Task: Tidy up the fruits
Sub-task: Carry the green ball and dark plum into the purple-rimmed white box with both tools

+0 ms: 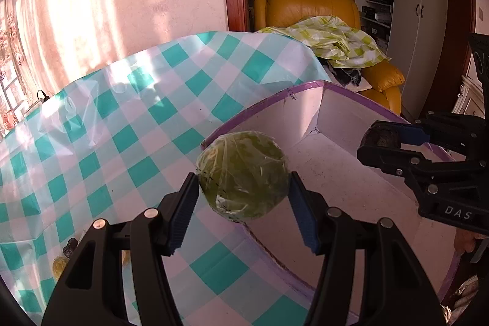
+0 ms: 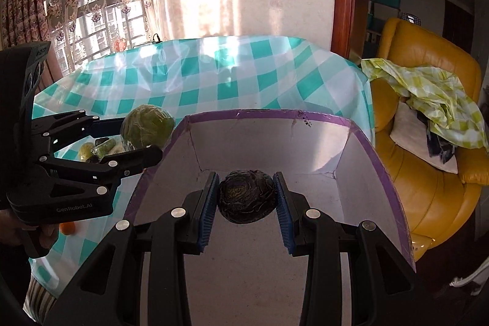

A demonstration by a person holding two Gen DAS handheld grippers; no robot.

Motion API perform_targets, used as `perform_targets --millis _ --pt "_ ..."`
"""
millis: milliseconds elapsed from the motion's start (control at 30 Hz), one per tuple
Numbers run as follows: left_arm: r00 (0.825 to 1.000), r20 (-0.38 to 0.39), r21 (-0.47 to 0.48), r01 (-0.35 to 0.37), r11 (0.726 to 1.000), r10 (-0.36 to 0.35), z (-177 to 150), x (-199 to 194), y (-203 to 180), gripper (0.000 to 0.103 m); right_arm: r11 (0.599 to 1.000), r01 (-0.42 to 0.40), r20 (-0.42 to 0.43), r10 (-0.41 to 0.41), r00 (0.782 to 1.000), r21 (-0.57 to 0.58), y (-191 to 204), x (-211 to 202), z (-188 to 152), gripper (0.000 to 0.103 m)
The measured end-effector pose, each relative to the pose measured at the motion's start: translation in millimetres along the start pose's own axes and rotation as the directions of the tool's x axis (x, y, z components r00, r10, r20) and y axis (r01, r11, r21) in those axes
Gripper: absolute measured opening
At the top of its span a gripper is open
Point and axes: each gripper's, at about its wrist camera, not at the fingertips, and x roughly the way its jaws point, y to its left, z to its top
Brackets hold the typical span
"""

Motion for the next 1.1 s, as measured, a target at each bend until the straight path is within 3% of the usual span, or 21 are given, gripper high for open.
perform_targets --millis 367,733,1000,1100 --pt "0.993 -0.106 0.091 0.061 0.994 -0.051 11 56 -38 0.060 0.997 0.075 -0.067 -0.076 0.995 -0.026 -35 10 -4 0.036" --pt "0.982 -0.169 0.043 0.091 0.995 -0.083 7 67 -54 0.059 0.986 0.148 -0.115 -0.156 0.981 -0.082 -75 24 0 0.036" --pt "0.981 -0.179 0.043 0.077 0.996 -0.069 11 68 -53 0.060 0.973 0.112 -0.188 -0.151 0.971 -0.202 -59 43 6 0.036" --pt "0.970 -0.237 0.114 0.092 0.989 -0.063 15 81 -51 0.060 0.974 0.059 -0.257 -0.116 0.959 -0.217 -50 60 11 0.036"
